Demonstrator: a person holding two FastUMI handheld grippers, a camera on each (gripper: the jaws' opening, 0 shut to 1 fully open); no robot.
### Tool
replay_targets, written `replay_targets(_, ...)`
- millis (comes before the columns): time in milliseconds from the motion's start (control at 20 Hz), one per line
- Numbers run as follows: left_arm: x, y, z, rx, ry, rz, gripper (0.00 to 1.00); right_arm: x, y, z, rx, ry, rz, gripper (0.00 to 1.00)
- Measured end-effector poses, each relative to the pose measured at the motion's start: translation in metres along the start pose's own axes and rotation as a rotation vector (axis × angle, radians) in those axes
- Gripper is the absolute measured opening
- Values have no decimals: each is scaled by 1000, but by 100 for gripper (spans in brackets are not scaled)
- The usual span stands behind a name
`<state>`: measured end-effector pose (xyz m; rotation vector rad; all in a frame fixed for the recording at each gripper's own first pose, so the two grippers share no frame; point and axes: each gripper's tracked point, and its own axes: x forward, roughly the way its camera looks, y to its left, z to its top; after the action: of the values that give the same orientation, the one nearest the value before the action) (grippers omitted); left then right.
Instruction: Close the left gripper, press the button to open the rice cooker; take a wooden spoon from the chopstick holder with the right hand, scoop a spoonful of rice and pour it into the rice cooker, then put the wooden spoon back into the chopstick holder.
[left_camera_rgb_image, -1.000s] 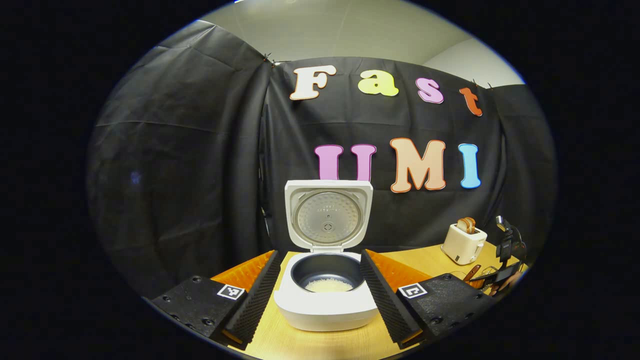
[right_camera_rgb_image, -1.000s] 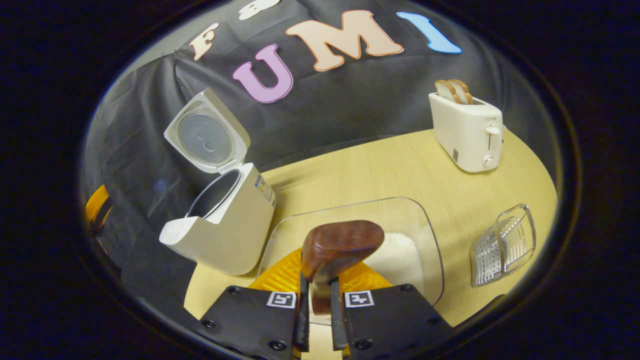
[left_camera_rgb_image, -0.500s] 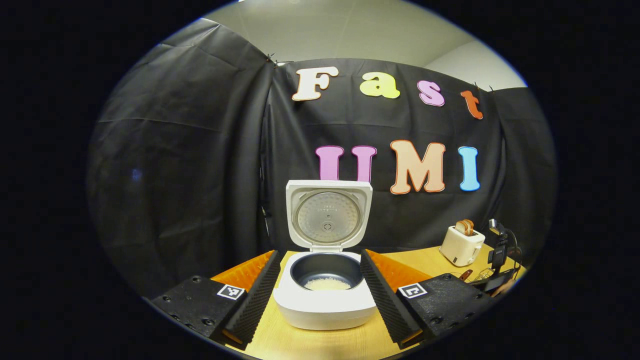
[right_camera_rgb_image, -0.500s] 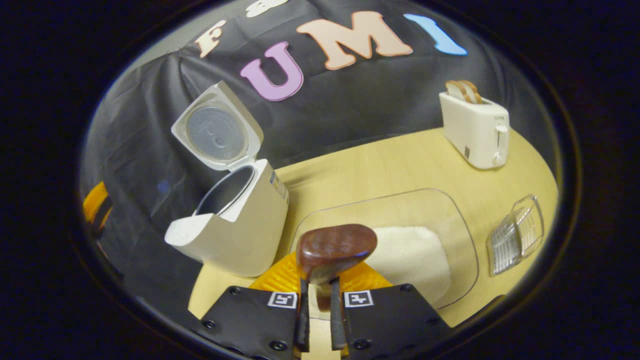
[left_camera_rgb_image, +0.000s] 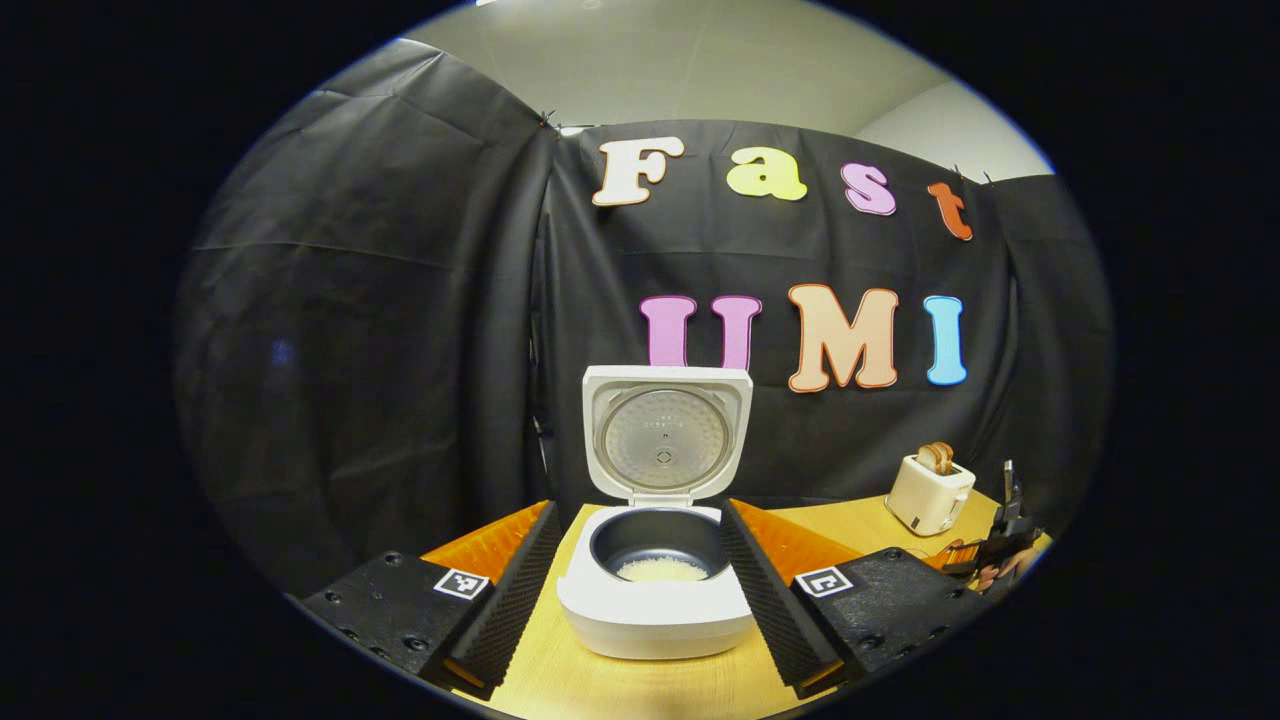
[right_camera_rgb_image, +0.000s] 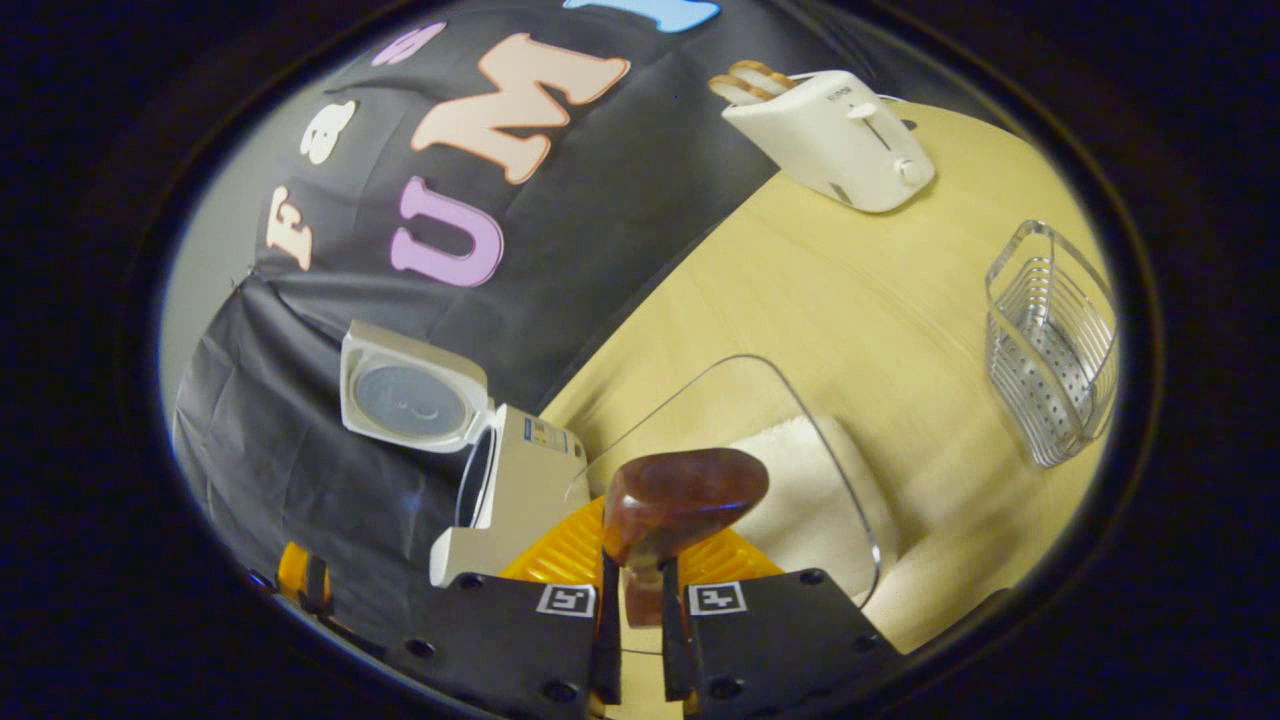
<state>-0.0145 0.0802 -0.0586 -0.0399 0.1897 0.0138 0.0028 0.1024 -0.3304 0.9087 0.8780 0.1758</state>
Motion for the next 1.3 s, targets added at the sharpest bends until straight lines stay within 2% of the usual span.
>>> replay_targets(250,1,-15,10,25,-16,-23,95,-9,3,34,176,-31,68,19)
replay_targets(400,-1,-25,9,21,-17,-44,95,-17,21,49,238,-42,124,19)
replay_targets(600,-2,-27,4,0,-16,-60,94,-21,57,62,228,-53,171,18)
replay_targets(650,-3,-25,3,-4,-16,-60,96,-20,68,65,227,-60,189,18)
replay_targets(800,-7,-11,-1,-20,-15,-54,94,-12,102,65,201,-63,217,19)
replay_targets(850,-8,-6,-2,-26,-14,-52,96,-6,111,63,187,-61,218,18)
replay_targets(1300,-17,60,-21,-79,3,-37,95,43,207,21,79,-57,241,19)
